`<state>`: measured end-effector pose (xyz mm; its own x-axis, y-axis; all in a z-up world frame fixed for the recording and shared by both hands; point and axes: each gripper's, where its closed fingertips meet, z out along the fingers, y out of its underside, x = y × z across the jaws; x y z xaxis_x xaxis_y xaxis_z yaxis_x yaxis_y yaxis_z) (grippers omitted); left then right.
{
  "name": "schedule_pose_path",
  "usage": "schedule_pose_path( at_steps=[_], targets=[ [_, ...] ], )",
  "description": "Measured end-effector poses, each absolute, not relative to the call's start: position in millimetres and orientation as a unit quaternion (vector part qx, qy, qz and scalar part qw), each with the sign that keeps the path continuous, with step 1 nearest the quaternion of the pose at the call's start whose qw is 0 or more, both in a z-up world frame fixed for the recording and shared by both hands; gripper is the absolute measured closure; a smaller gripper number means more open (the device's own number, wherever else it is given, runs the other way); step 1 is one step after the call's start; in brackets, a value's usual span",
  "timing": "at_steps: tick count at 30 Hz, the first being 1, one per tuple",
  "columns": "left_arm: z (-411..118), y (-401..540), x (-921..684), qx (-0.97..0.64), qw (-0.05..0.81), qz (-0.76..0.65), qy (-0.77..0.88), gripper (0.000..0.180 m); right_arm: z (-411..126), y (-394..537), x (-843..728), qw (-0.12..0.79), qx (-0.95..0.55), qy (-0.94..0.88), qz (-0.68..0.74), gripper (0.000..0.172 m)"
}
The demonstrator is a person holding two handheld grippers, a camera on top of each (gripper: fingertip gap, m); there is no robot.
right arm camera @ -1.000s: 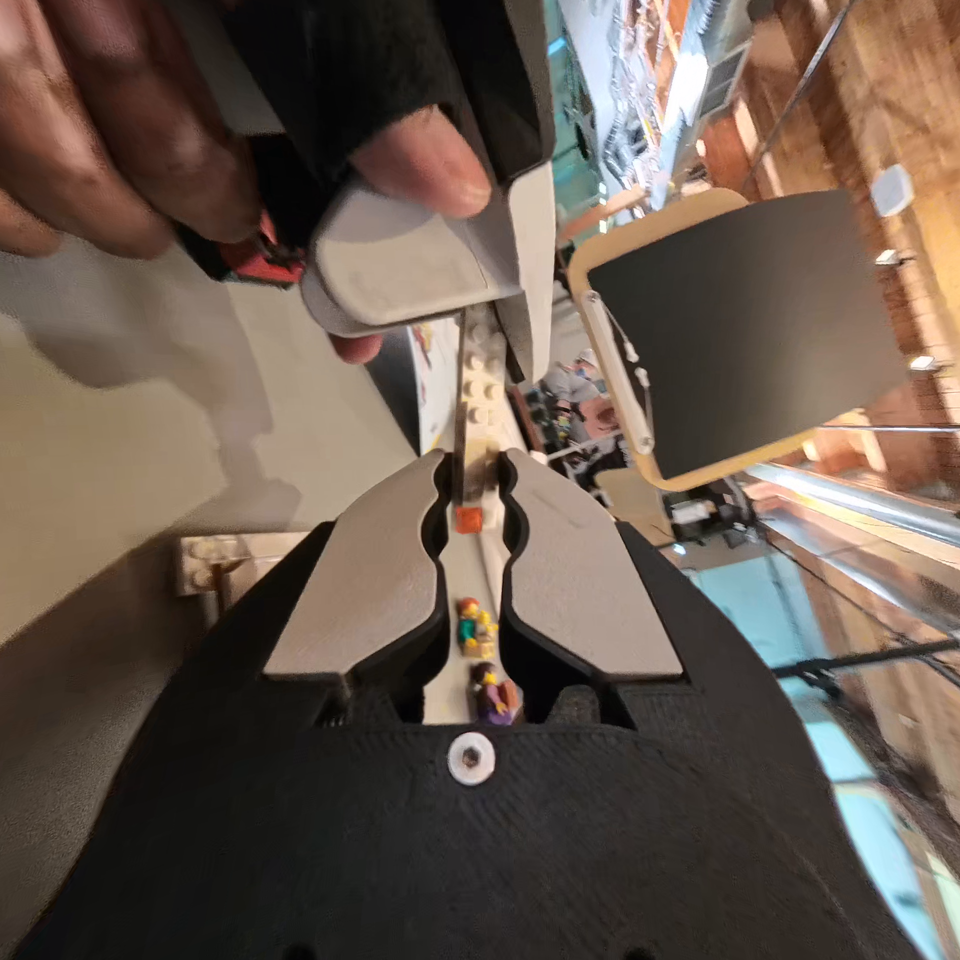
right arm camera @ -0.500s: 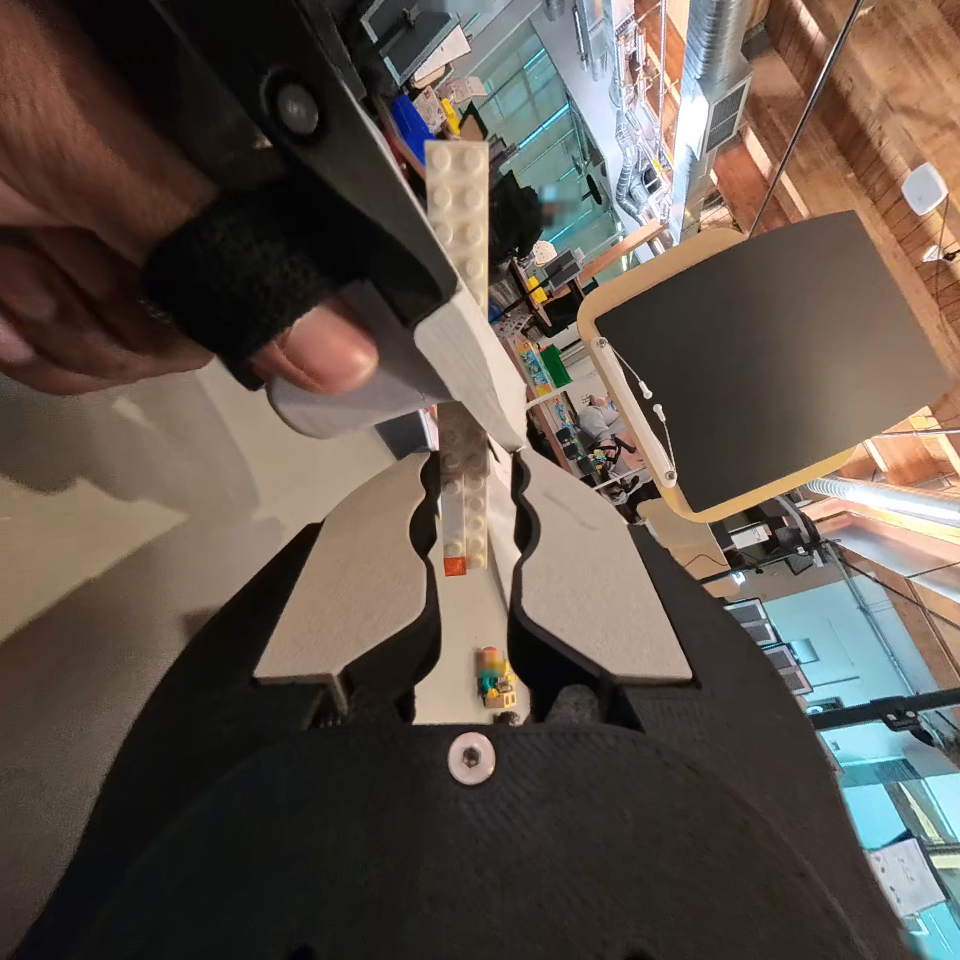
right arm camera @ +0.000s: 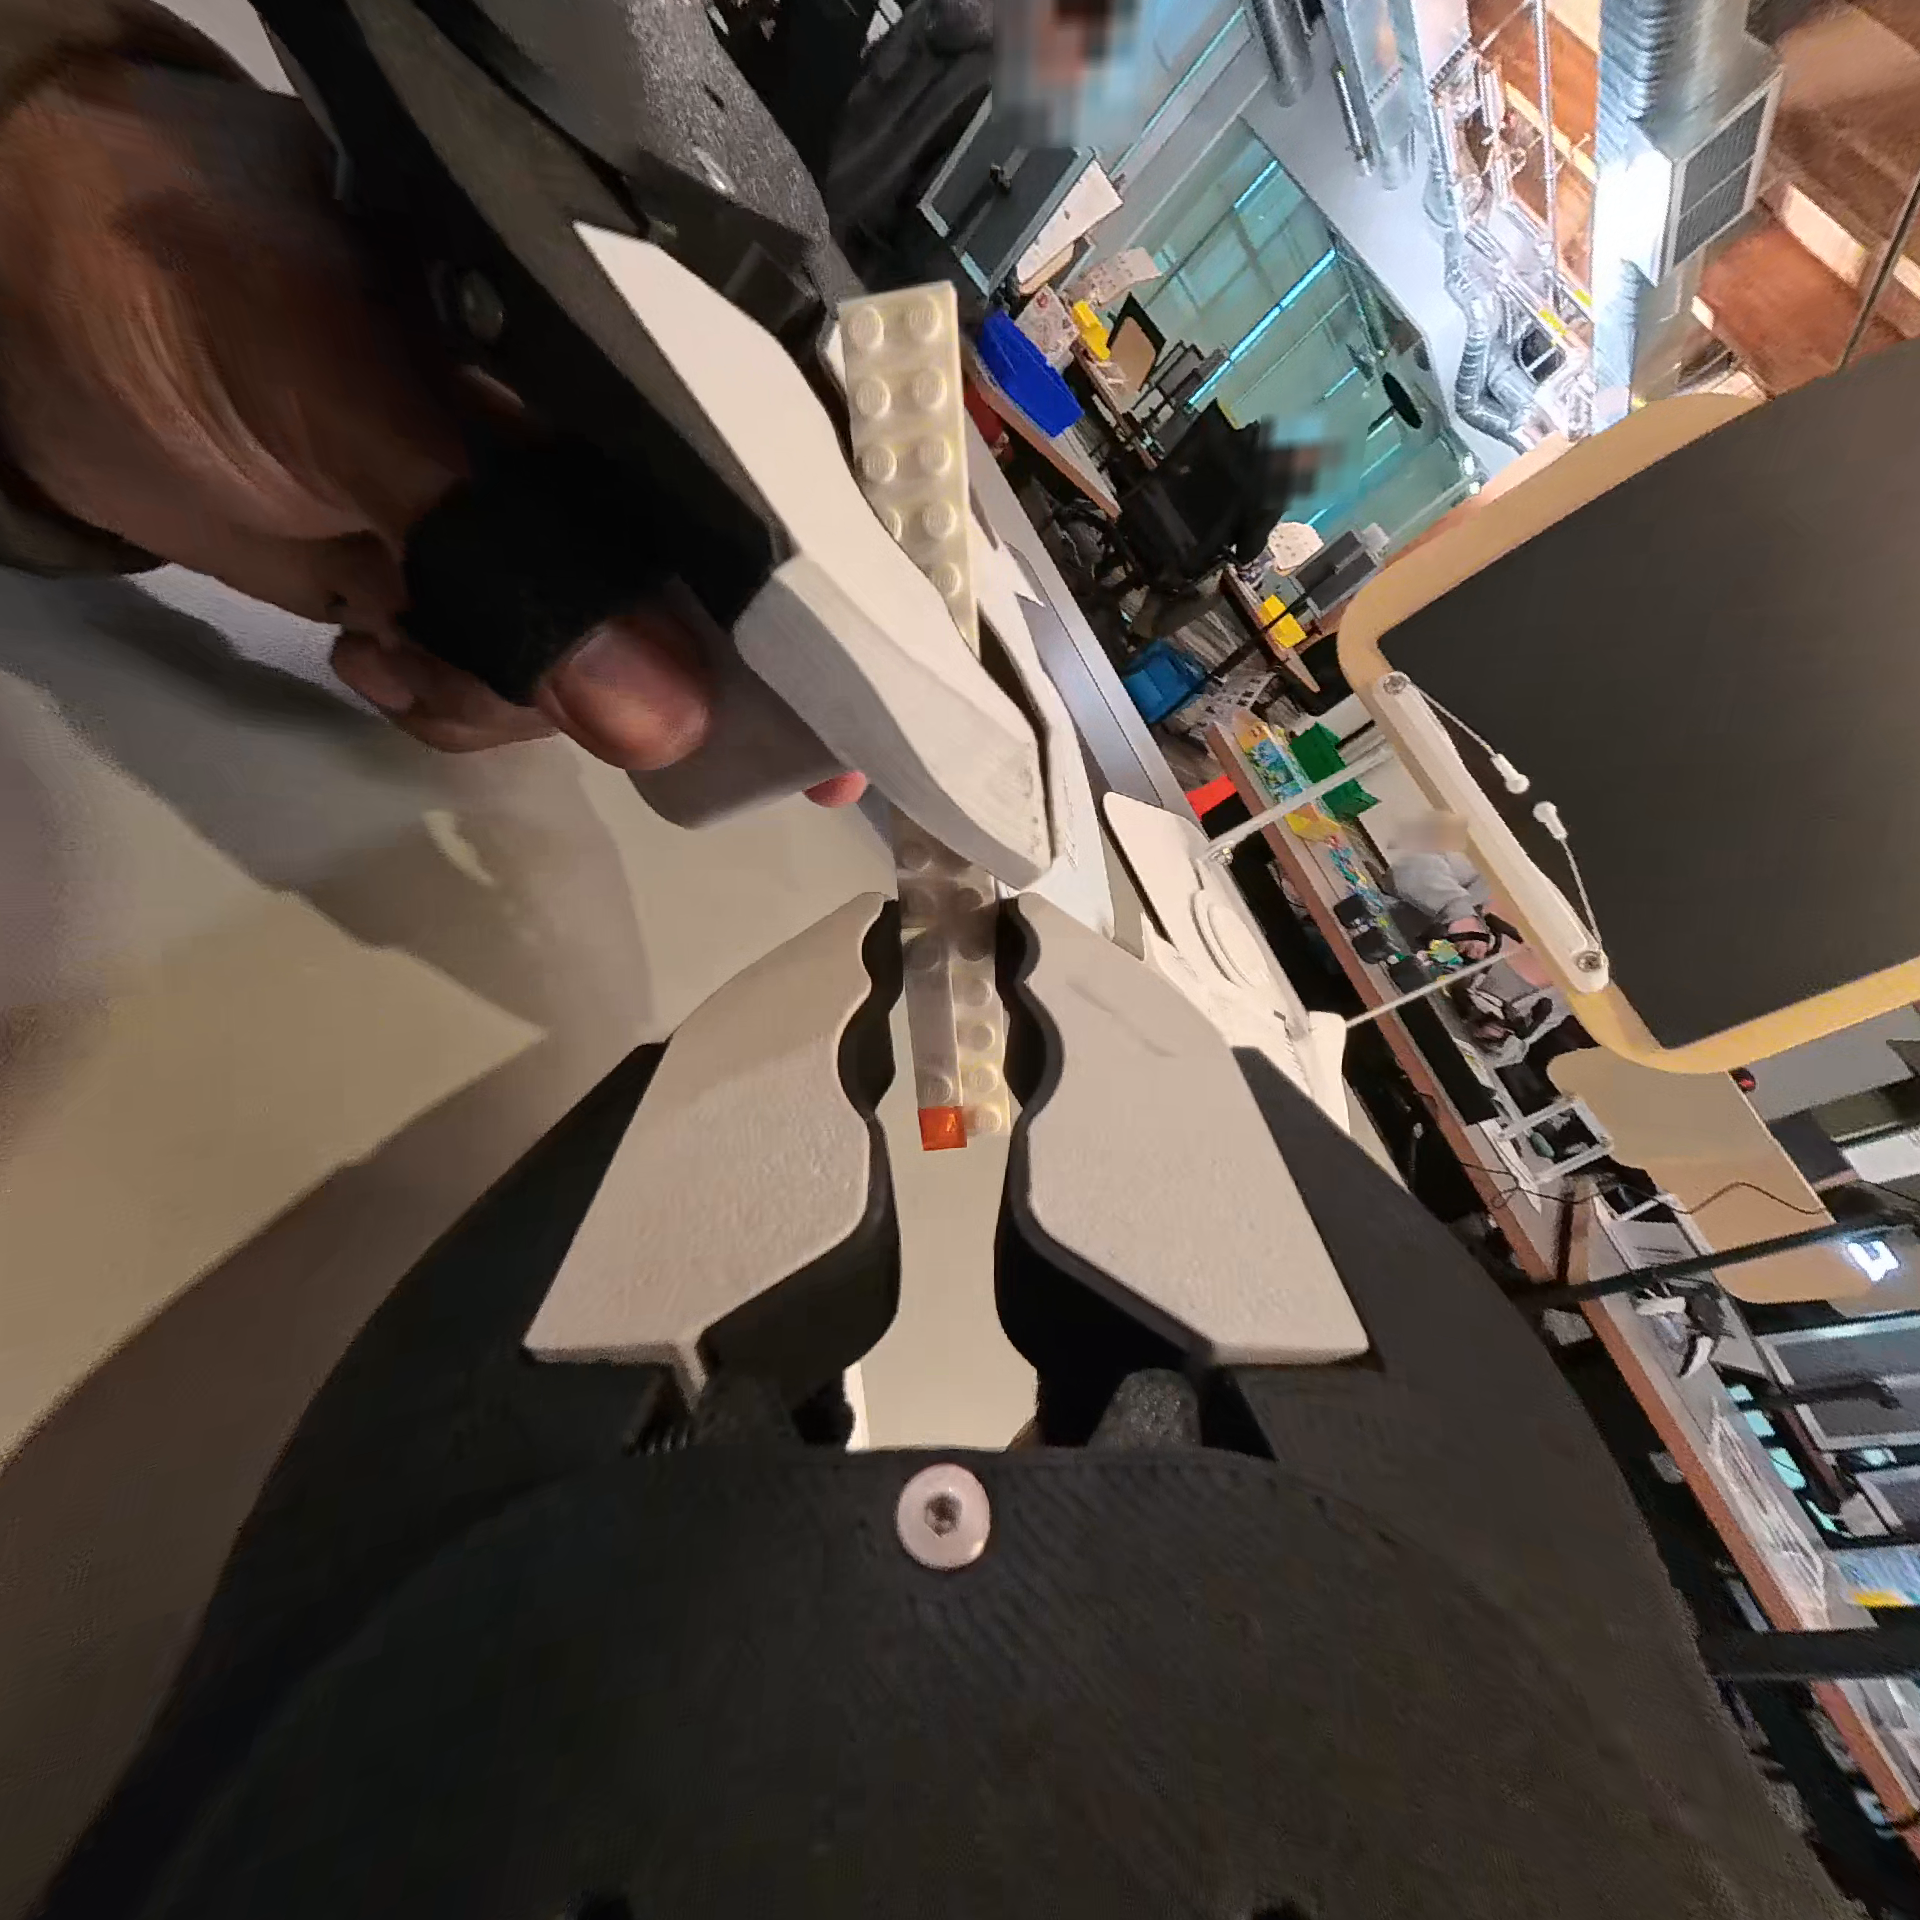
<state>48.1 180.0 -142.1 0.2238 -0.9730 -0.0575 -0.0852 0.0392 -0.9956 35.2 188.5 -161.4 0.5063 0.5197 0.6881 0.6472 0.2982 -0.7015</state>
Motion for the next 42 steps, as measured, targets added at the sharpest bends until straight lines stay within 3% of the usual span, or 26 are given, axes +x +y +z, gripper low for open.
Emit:
schedule_pose_path(
  at_steps=[33,42],
  targets=[
    [-140,157,49,-0.515,0.535,-0.421,0.52,0.175,-158,160,32,0.634,-0.544,-0.545,0.068,0.154],
    [-136,169,47,-0.56,0.533,-0.446,0.451,0.176,-157,173,39,0.661,-0.527,-0.53,-0.068,0.154]
  ],
)
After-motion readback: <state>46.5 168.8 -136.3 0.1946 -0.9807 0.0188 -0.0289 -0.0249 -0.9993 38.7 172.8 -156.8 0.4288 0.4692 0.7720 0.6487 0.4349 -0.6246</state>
